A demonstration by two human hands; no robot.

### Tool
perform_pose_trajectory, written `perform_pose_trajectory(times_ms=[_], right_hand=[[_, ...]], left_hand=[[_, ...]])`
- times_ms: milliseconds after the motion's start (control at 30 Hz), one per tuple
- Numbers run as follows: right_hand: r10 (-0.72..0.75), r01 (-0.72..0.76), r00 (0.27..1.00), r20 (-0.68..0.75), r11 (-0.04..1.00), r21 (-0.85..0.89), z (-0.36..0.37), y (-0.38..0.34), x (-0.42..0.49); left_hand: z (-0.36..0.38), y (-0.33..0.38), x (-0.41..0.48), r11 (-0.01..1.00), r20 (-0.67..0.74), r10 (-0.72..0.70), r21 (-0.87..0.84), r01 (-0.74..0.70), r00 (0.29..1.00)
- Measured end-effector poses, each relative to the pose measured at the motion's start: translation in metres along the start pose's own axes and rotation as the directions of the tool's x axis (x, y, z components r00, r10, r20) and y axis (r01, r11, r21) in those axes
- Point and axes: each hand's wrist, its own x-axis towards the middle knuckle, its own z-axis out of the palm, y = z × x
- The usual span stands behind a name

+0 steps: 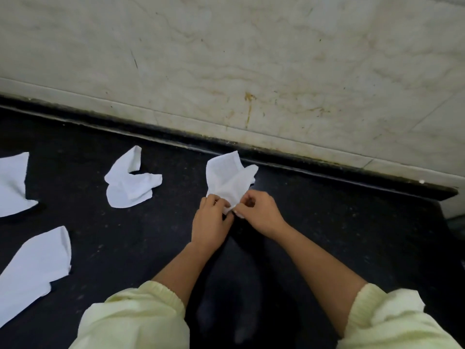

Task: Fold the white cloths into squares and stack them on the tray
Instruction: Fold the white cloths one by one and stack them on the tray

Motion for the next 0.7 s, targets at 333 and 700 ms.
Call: perform_pose_trajectory(times_ms=[333,700], right_hand=[[-0.021,0.056,0.995,-0.101,0.931,0.362,-0.037,-0.050,-0.037],[0.103,-0.005,0.978,-0.181,0.881,0.473,-0.096,-0.053,-0.090]], left_hand=[[-0.066,0.010,-0.026,0.976,-0.097,-0.013,-0.219,-0.009,0.995],[-0.143,0.020,-0.052,0.966,0.101,0.077,-0.252,-0.049,0.992]])
